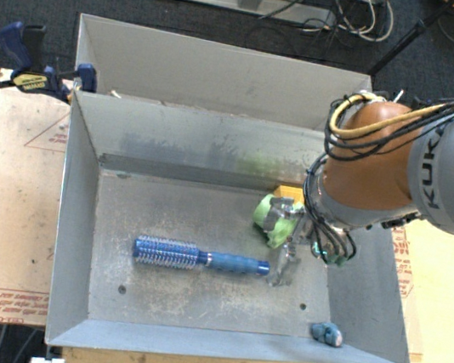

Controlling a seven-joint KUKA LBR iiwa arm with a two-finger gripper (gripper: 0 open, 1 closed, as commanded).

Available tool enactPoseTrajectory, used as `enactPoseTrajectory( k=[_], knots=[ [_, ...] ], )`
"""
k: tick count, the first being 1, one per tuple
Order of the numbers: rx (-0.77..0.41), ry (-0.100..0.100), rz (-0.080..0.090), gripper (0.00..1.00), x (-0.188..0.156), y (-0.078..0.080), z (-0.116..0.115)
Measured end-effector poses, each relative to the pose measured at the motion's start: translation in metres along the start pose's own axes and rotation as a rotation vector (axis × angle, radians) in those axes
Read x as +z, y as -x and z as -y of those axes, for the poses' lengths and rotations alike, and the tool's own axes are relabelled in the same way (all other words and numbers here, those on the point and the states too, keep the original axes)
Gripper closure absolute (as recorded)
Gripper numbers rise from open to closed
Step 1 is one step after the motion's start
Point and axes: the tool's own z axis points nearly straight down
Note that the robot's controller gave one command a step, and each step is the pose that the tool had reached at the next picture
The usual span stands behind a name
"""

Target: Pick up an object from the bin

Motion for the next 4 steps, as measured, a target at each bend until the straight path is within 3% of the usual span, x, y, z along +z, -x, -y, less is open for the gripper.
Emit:
enactPoseTrajectory(
  k=[1, 2, 3, 4],
  knots=[
    [-0.217, 0.001, 0.003, 0.0, 0.092, 0.006, -0.063],
    [-0.249, -0.002, 0.011, 0.0, 0.057, 0.003, -0.06],
    [-0.097, 0.0, 0.01, 0.0, 0.059, 0.018, -0.058],
    [-0.109, 0.0, 0.005, 0.0, 0.091, 0.013, -0.061]
  ],
)
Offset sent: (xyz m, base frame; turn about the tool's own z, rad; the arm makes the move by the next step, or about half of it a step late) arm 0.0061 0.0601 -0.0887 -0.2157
